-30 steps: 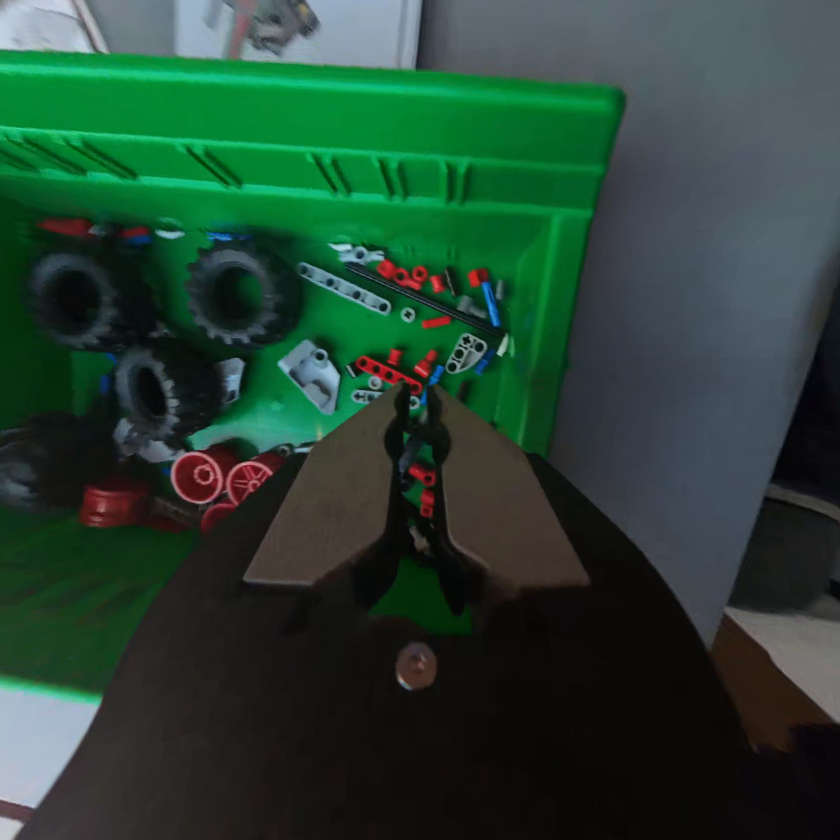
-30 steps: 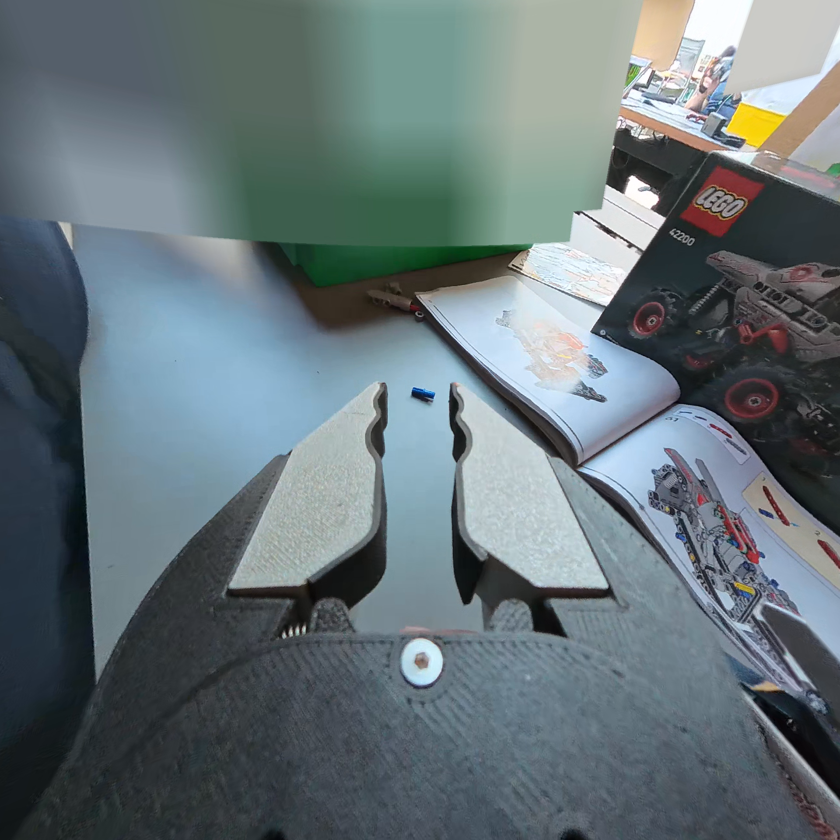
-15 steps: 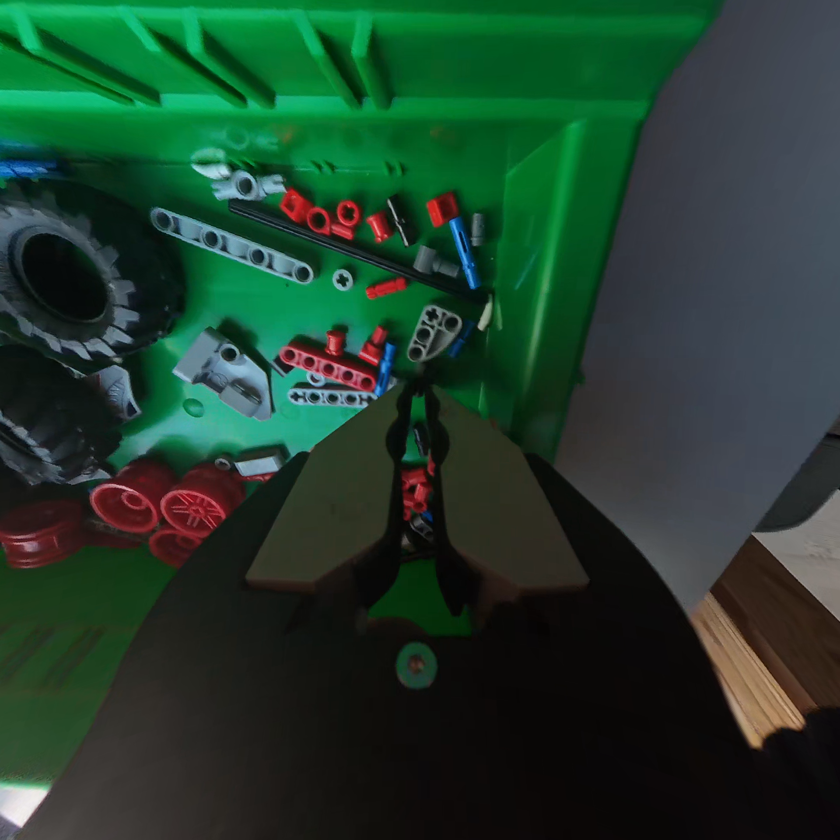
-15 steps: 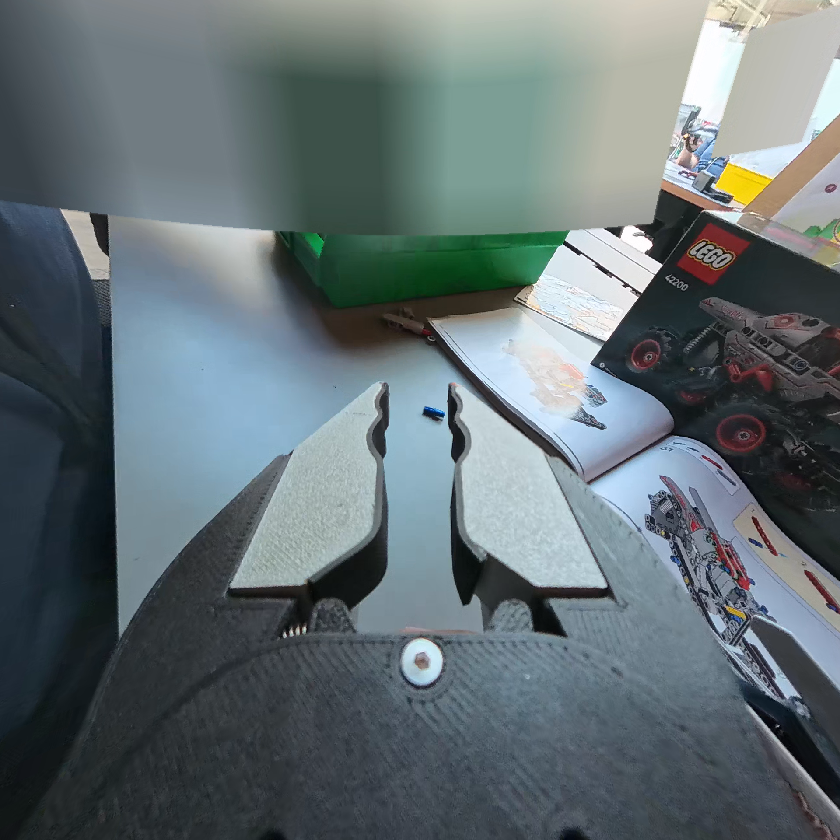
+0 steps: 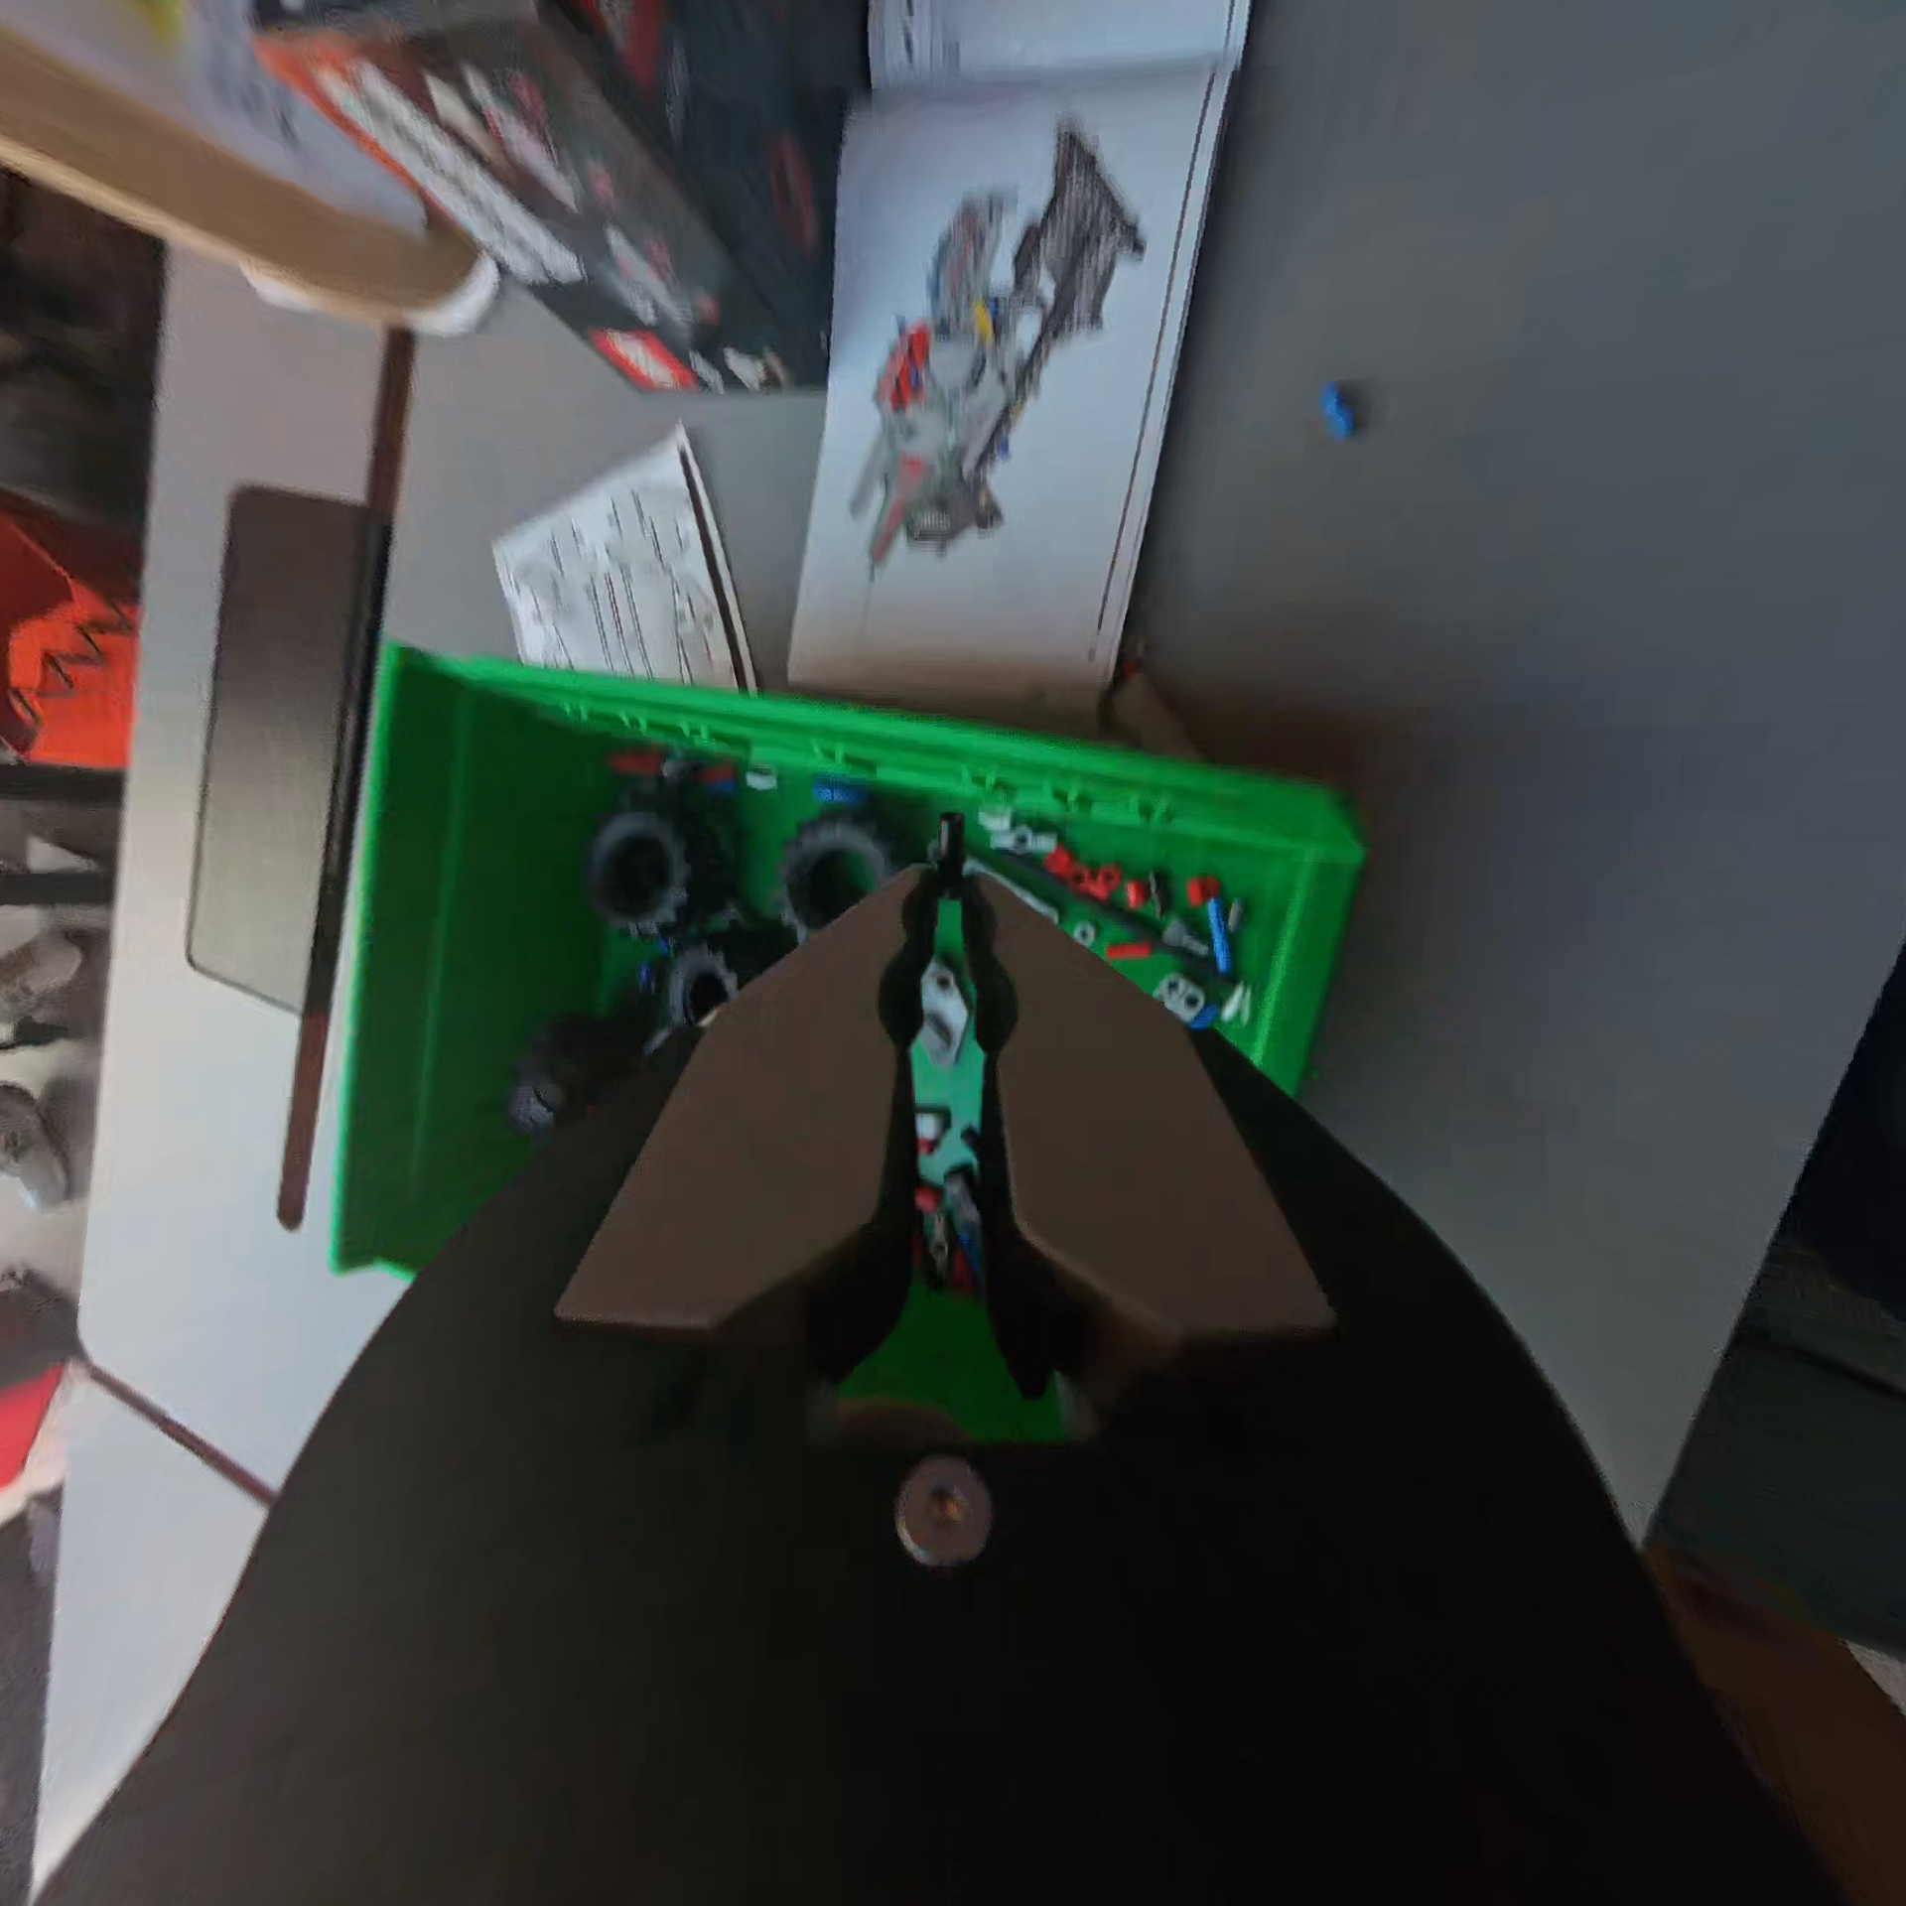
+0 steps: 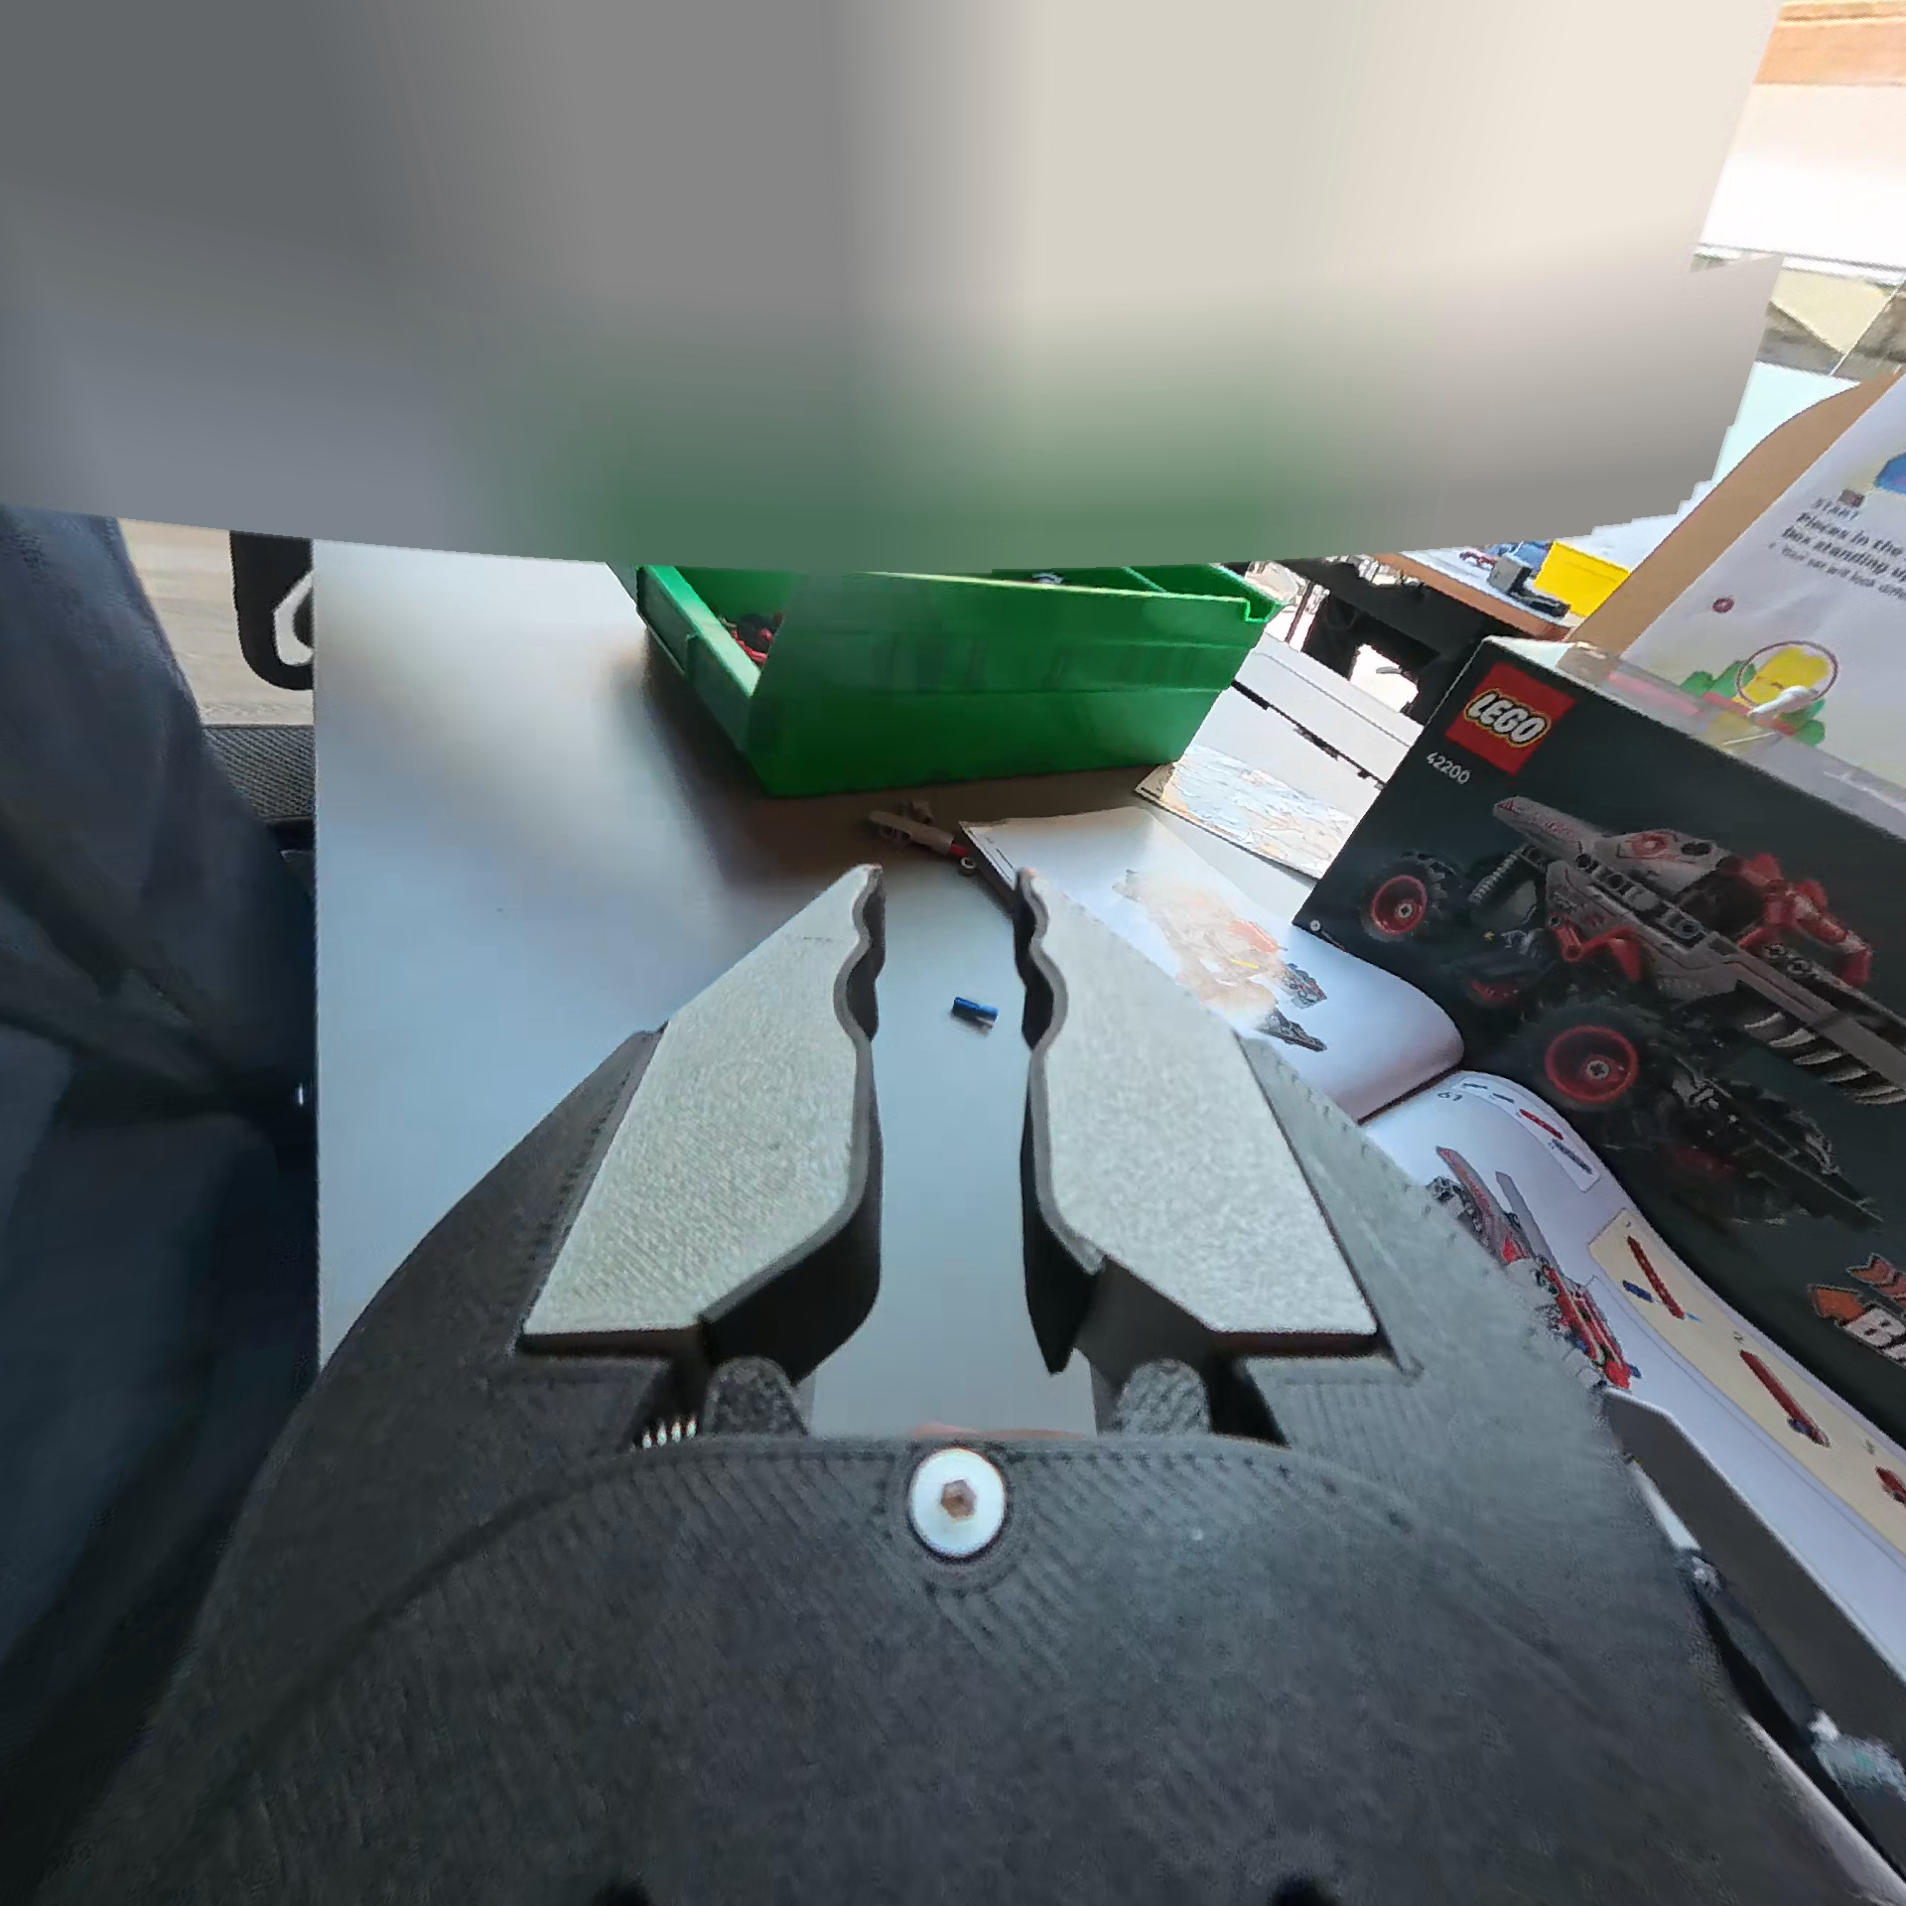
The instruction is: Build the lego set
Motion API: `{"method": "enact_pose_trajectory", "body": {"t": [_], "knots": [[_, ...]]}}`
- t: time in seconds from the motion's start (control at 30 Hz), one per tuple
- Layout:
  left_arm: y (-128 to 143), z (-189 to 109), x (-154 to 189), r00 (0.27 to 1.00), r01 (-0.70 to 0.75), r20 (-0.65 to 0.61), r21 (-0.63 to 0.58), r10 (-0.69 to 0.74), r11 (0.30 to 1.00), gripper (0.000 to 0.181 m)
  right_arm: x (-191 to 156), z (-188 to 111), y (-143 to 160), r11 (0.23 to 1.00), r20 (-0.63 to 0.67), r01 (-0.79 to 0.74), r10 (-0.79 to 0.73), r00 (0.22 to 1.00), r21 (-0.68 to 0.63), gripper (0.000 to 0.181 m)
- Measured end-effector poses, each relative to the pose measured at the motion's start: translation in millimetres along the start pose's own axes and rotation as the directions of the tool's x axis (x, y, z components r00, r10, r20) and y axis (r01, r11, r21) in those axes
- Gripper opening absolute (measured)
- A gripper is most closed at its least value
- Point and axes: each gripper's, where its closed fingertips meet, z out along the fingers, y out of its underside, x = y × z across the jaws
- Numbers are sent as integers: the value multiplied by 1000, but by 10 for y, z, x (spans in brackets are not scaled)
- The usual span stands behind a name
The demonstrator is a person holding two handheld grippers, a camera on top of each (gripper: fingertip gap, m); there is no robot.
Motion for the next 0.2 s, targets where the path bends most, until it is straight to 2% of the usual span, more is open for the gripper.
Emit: {"method": "enact_pose_trajectory", "body": {"t": [0.03, 0.1, 0.2], "knots": [[-208, -47, 60, 1000, -7, -8, 69, 8, 998, 1, 0, -18, -21, 1000, -5, 5, -5, 1000, 11, 21], [-501, -10, 329, 995, -40, -81, 119, 50, 992, 1, 3, -63, -62, 999, -20, 12, -11, 1000, 31, 21], [-798, 288, 798, 979, -71, -181, 121, 93, 990, 1, 38, -147, -153, 996, -63, 27, -22, 998, 80, 19]]}}
